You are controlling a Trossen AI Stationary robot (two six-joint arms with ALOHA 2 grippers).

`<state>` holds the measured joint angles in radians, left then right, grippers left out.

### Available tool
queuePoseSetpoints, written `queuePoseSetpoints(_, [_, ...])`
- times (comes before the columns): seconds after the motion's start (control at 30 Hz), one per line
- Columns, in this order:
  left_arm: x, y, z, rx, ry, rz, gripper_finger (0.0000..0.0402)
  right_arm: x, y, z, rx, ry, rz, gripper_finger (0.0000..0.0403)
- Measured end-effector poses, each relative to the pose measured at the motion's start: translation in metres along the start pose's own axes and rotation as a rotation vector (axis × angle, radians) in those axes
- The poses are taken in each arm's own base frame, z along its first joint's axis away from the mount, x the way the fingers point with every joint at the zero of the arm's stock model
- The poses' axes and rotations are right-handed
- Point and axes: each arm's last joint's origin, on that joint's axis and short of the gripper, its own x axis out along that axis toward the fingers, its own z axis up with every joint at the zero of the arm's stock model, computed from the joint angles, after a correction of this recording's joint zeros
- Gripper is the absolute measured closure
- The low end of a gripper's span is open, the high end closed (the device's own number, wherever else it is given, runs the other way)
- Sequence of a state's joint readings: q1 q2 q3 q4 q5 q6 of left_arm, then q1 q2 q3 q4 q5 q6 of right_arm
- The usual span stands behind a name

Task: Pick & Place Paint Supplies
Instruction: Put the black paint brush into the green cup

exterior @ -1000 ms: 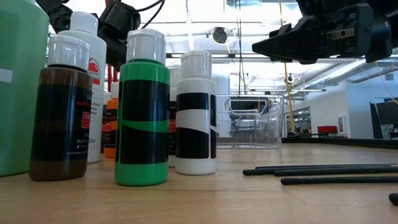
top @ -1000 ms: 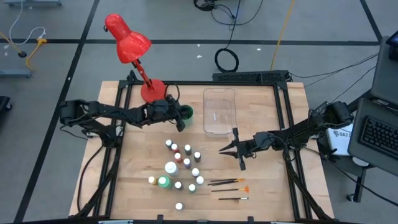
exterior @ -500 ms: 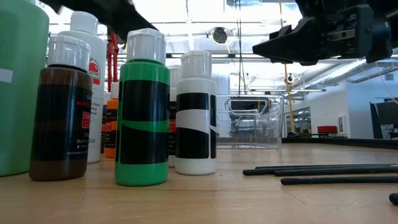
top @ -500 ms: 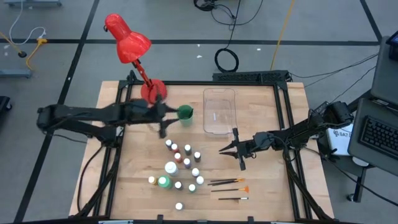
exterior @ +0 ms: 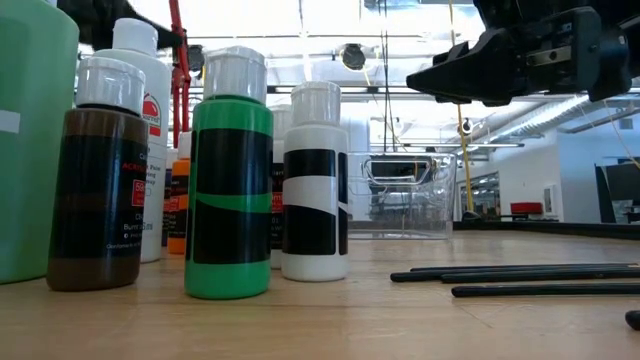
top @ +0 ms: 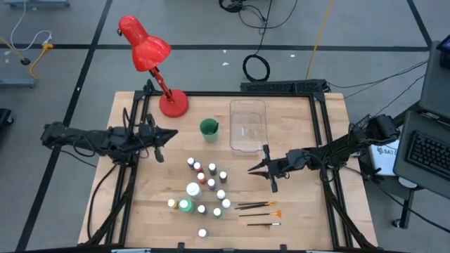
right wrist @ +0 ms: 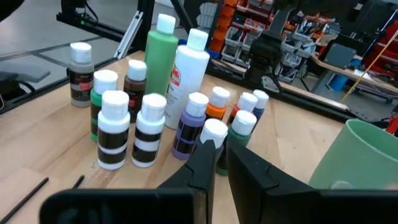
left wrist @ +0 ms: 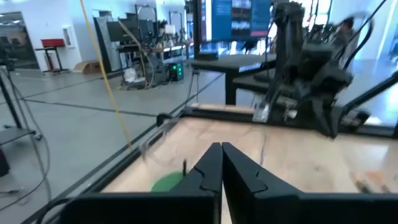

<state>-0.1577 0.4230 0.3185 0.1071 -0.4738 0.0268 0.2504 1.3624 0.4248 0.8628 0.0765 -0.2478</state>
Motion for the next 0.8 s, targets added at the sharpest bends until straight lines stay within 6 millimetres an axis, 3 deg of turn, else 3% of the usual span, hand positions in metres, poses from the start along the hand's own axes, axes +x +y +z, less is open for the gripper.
queuePoseSetpoints(0.17, [-0.001,0.0,-0.018,0.019,0.035,-0.005,0.0393,0.001,0.005,0.0,0.012,0.03,0.005,0.0369])
queuePoseSetpoints(0.33, [0.001,-0.001,-0.029,0.023,0.059,-0.012,0.0399,0.009,0.024,0.034,-0.09,0.275,-0.11,0.037])
queuePoseSetpoints(0.5, [0.001,-0.002,-0.037,0.033,0.077,-0.012,0.0384,0.003,0.068,0.069,-0.156,0.57,-0.092,0.0374])
queuePoseSetpoints(0.63, [0.001,-0.002,-0.037,0.008,0.082,-0.013,0.0381,-0.005,0.102,0.089,-0.057,0.674,-0.048,0.0369])
queuePoseSetpoints(0.8, [0.001,-0.003,-0.037,-0.024,0.083,-0.048,0.0381,-0.014,0.131,0.079,0.041,0.857,-0.043,0.0325])
